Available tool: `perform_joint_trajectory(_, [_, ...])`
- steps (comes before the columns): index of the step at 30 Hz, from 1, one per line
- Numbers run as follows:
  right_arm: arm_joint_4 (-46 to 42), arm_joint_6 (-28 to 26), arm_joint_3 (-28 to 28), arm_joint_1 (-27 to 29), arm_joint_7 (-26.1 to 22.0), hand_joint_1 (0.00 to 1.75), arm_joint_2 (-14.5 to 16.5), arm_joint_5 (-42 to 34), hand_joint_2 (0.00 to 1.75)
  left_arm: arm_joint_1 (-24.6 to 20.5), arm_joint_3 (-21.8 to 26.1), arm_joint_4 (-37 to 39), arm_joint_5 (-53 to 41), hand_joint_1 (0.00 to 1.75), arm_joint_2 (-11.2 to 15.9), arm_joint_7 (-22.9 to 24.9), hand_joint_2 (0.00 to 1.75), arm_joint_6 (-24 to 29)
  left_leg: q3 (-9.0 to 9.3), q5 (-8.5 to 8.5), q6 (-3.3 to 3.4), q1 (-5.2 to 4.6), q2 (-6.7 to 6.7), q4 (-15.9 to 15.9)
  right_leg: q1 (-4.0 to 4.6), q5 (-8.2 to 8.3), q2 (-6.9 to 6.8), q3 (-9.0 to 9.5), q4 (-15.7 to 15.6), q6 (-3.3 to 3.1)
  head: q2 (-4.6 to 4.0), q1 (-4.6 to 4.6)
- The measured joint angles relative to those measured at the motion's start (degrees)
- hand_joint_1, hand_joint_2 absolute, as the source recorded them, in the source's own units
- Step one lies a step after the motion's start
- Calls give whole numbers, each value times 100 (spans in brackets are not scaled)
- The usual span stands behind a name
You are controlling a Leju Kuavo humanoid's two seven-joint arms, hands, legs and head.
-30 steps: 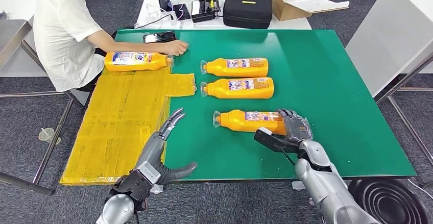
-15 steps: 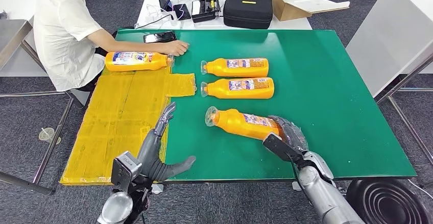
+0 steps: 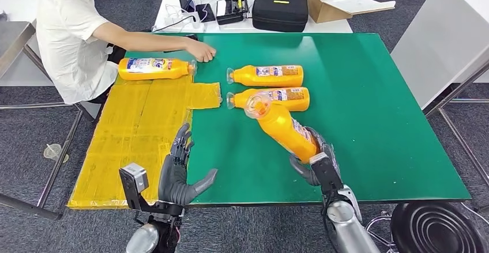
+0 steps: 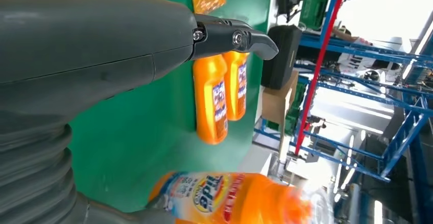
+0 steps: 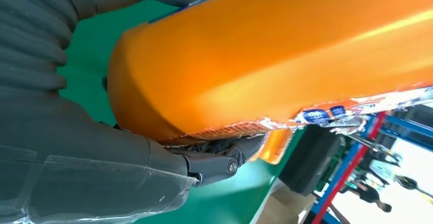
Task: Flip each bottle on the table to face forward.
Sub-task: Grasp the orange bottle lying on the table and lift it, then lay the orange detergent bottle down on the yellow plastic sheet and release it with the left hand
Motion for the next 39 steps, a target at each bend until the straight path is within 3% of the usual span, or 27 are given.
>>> perform_joint_trajectory(9, [-42, -128, 197, -22, -24, 175, 382, 263, 175, 0, -91, -5, 306, 0, 3, -6, 175, -198, -4, 1, 1, 0, -1, 0, -1, 0, 0, 1, 1, 0, 0, 1])
perform_joint_trajectory(21, [629, -786, 1441, -551, -12, 175, 784, 1158, 175, -220, -189, 109, 450, 0, -45, 117, 175, -261, -5, 3, -1, 4, 1, 0, 3, 0, 0, -6, 3, -1, 0, 0])
perform_joint_trajectory(32, [891, -885, 1798, -712, -33, 175, 879, 1178, 175, -292, -159, 225, 512, 0, -50, 121, 175, -238, -11, 3, -1, 1, -1, 1, 0, 0, 0, -9, 2, -1, 0, 0])
perform_joint_trajectory(39, [894, -1017, 2168, -774, -176, 175, 973, 931, 175, -407, -118, 323, 1028, 0, -100, 173, 175, -243, -11, 3, -1, 3, -1, 0, 2, 0, 0, -12, 3, -1, 0, 0])
